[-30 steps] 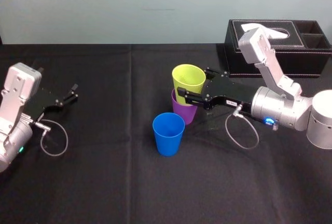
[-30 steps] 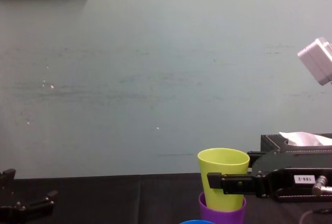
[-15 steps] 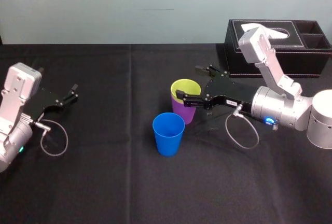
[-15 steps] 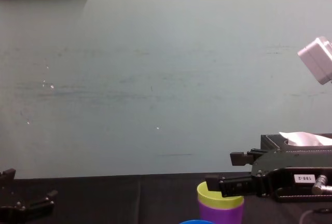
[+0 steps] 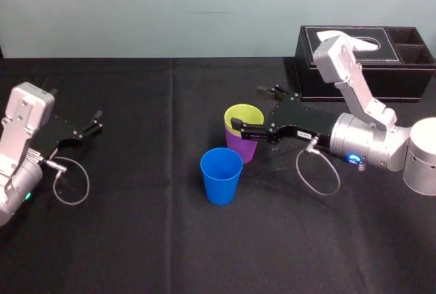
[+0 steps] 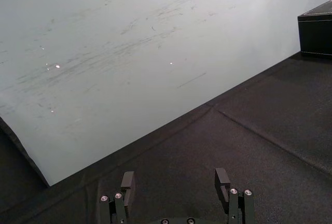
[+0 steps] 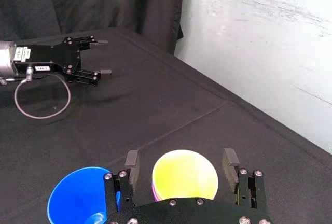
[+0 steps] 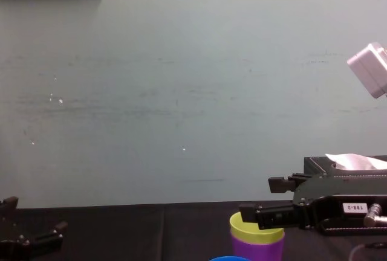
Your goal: Stack the three plastic cups sequentially using one hand.
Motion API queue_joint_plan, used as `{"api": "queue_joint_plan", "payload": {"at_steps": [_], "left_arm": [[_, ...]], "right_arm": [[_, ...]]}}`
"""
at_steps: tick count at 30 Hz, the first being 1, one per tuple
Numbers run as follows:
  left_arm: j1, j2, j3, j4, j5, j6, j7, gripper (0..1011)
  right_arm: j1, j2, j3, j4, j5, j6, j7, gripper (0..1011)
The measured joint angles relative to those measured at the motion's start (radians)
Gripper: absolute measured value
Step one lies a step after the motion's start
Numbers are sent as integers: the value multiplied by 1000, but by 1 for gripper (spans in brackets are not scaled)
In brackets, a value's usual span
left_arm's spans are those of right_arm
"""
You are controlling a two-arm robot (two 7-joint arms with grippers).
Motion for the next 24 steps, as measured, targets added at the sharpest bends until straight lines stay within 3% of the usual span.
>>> {"api": "queue_joint_plan", "payload": {"at_steps": [7,17,24], "left_arm": [[0,0,0,0,0,0,0,1011],[0,0,0,0,0,0,0,1012],[0,0,0,0,0,0,0,1012]], "right_arm": [[-56,42,26,-69,19,-22,4,1004],[-201,142,89,-213,86,-55,18,1004],[-286,191,103,-270,98,-82,25,1004]]}}
